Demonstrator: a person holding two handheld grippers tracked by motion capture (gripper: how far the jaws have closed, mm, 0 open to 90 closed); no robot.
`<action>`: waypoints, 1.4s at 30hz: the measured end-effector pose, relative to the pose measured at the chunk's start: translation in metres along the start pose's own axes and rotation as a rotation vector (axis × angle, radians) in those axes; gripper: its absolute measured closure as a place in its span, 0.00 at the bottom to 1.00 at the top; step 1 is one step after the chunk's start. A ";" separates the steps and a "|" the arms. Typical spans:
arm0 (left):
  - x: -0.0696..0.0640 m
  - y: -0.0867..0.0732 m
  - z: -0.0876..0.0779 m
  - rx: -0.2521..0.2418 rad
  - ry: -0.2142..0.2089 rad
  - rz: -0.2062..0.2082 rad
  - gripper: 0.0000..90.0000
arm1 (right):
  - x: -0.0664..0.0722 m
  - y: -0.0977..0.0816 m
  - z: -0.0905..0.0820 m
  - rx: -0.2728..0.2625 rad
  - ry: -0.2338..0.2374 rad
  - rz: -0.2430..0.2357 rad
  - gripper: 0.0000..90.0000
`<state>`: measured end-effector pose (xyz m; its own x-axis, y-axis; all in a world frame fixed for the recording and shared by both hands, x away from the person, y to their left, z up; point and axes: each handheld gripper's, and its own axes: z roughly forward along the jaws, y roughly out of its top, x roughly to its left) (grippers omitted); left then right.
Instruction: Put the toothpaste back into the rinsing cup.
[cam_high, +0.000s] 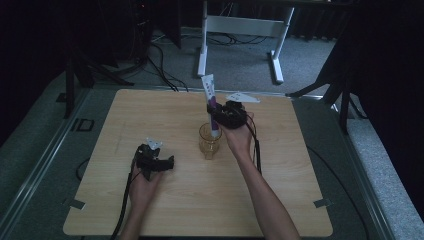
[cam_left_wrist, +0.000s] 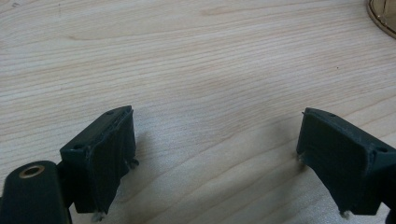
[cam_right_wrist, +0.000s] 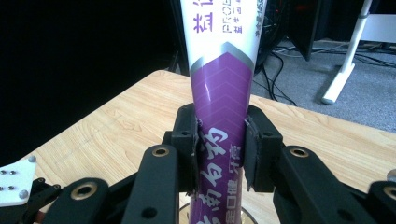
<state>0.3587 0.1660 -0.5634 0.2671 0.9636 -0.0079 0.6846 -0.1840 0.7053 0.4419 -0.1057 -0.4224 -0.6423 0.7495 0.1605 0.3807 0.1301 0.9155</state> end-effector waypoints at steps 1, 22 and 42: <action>0.000 0.000 0.000 0.000 0.000 0.000 0.13 | 0.000 -0.001 0.000 0.003 0.003 -0.001 0.77; 0.000 0.000 0.000 -0.001 -0.002 0.002 0.13 | 0.009 -0.018 0.005 0.081 -0.007 -0.073 0.74; 0.000 0.000 0.000 0.002 -0.002 0.004 0.13 | 0.007 -0.038 -0.012 0.116 0.009 -0.115 0.50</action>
<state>0.3585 0.1662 -0.5633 0.2711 0.9625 -0.0068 0.6847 -0.1879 0.7042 0.4150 -0.1128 -0.4520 -0.6916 0.7197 0.0610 0.3781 0.2888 0.8796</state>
